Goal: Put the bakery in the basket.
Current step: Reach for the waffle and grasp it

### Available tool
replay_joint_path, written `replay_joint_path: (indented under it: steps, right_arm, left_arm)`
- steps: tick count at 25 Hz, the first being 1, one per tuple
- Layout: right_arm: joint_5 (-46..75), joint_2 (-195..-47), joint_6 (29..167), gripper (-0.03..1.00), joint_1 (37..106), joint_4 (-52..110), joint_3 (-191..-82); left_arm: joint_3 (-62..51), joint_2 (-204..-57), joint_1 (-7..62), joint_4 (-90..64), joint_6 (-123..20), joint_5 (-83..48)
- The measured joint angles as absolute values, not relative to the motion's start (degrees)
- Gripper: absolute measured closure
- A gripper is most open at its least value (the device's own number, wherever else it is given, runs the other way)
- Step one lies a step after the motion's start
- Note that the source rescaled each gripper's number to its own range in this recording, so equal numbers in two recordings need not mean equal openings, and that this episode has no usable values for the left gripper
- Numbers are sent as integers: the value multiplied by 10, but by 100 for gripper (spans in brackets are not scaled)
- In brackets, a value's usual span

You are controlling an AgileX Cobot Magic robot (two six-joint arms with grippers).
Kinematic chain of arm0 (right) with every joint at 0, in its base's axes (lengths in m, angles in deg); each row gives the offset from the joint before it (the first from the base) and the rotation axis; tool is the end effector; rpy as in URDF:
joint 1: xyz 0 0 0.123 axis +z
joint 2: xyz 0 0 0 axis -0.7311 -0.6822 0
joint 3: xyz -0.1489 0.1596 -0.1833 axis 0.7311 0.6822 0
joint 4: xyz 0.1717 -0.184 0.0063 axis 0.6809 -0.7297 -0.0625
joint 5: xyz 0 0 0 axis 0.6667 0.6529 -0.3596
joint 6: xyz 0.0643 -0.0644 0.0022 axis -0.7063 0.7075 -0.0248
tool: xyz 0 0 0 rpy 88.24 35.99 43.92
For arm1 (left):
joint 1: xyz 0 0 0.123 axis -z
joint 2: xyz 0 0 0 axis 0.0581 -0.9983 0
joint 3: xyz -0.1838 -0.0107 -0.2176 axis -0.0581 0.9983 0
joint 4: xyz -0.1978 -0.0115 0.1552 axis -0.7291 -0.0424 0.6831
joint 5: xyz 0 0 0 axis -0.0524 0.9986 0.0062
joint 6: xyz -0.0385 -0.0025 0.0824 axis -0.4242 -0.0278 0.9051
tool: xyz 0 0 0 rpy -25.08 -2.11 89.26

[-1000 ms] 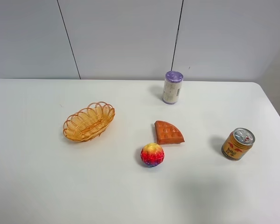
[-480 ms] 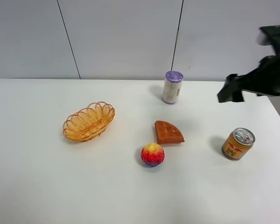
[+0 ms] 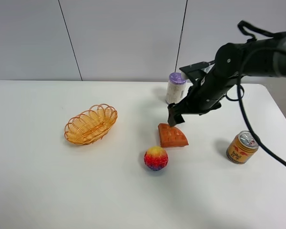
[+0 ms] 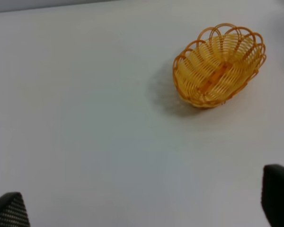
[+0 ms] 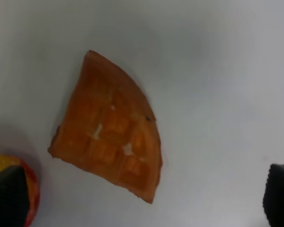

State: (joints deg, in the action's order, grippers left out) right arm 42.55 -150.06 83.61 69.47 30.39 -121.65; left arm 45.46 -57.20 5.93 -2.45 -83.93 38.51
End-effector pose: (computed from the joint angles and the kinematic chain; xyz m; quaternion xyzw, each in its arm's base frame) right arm 0.3243 0.1439 0.1921 -0.2096 0.9592 0.0812 0.1715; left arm -0.0063 -0.0037 0.2793 0.0346 0.8471 -0.0286 0.5295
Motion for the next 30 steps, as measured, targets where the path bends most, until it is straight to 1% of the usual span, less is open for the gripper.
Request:
replay_joint_path:
  steps: [11, 18, 26, 27, 28, 29, 30]
  right_arm:
    - [323, -1589, 836, -3, 715, 312, -1221]
    - [311, -1634, 810, -3, 746, 321, -1241]
    - [327, -1655, 755, -2, 749, 291, -1241]
    - [329, -1657, 751, 1, 749, 284, -1241]
    - [329, -1660, 742, 9, 749, 278, -1241]
    - [330, -1662, 739, 18, 749, 275, -1241]
    - [331, -1665, 737, 34, 749, 271, -1242]
  left_arm:
    - [455, -572, 59, -25, -839, 385]
    - [455, -572, 59, -25, -839, 385]
    - [455, -572, 59, -25, -839, 385]
    - [455, -572, 59, -25, -839, 385]
    - [455, -572, 59, -25, -839, 385]
    - [455, -572, 59, -25, -839, 385]
    - [455, -572, 59, -25, -839, 385]
